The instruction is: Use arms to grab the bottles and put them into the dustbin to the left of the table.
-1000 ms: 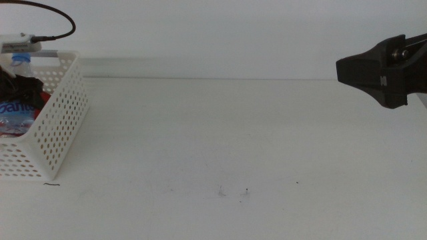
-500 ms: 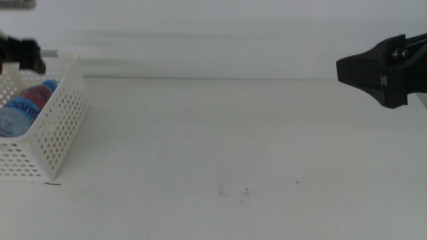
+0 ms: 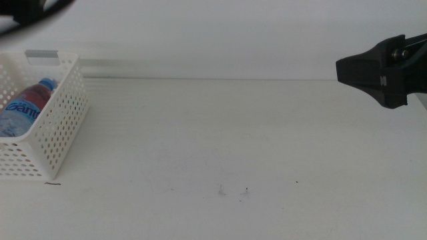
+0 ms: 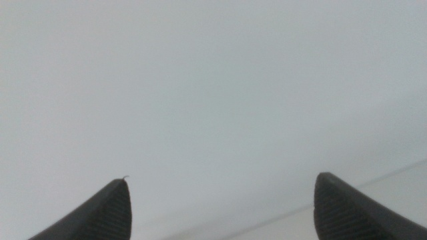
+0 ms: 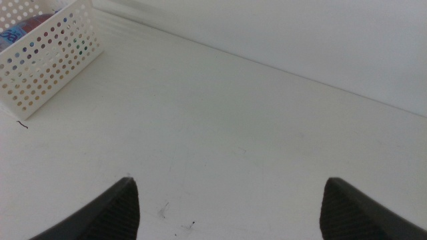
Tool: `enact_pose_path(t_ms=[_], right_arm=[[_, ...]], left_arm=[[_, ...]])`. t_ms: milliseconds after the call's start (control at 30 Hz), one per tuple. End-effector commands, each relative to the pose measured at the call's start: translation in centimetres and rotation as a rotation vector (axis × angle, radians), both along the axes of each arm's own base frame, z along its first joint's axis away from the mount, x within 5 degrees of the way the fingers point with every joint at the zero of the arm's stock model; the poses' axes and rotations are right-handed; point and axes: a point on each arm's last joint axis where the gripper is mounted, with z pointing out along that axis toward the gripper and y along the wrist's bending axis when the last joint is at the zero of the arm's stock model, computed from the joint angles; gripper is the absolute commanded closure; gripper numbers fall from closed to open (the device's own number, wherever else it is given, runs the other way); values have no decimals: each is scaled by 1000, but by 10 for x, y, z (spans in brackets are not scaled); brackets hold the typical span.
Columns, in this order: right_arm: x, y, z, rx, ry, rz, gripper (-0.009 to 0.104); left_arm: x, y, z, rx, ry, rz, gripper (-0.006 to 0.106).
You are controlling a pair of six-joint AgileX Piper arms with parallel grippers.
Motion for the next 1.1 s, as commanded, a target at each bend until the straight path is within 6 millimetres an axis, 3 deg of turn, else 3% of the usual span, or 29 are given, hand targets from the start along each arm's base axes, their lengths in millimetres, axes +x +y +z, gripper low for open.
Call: enact_pose_path(t_ms=[0,267,600,1067], right_arm=[[-1,0,4,3,-22,4,5],[-1,0,4,3,-22,4,5],[-1,0,4,3,-22,4,5],[-1,0,4,3,-22,4,5]], left_arm=[[-20,-2,-2,-55,-69,-17,7],[-49,-1,-6,-152,-13,-56,7],[-50,-4,-8,-247,52,-78,7],[-48,4,-12,-309,100,21,7]])
